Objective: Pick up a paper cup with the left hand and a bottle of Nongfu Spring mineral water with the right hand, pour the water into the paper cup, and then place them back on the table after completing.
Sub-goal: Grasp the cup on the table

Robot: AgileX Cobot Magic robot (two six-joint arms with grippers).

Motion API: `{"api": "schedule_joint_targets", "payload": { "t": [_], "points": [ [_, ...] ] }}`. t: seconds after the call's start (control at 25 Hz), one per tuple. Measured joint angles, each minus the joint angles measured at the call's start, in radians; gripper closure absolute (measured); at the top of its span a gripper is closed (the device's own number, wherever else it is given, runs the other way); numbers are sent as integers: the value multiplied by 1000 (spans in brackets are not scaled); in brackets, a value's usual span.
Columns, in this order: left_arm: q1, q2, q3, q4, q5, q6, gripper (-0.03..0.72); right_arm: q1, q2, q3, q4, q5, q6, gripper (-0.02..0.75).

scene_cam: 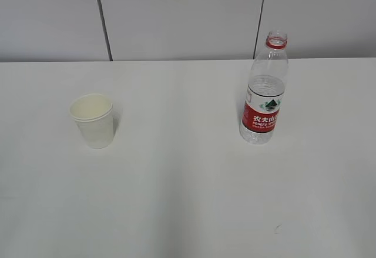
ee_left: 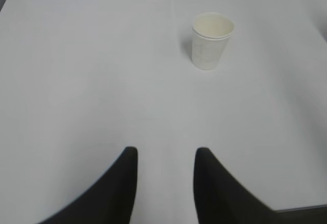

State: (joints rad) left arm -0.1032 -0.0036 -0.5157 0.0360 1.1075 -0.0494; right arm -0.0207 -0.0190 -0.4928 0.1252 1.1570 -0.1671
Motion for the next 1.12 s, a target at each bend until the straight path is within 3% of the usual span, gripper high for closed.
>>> {"api": "schedule_joint_targets", "payload": {
  "t": [1.12],
  "points": [
    [0,0,0,0,0,0,448,0,0,0,0,0,0,150]
  ]
}}
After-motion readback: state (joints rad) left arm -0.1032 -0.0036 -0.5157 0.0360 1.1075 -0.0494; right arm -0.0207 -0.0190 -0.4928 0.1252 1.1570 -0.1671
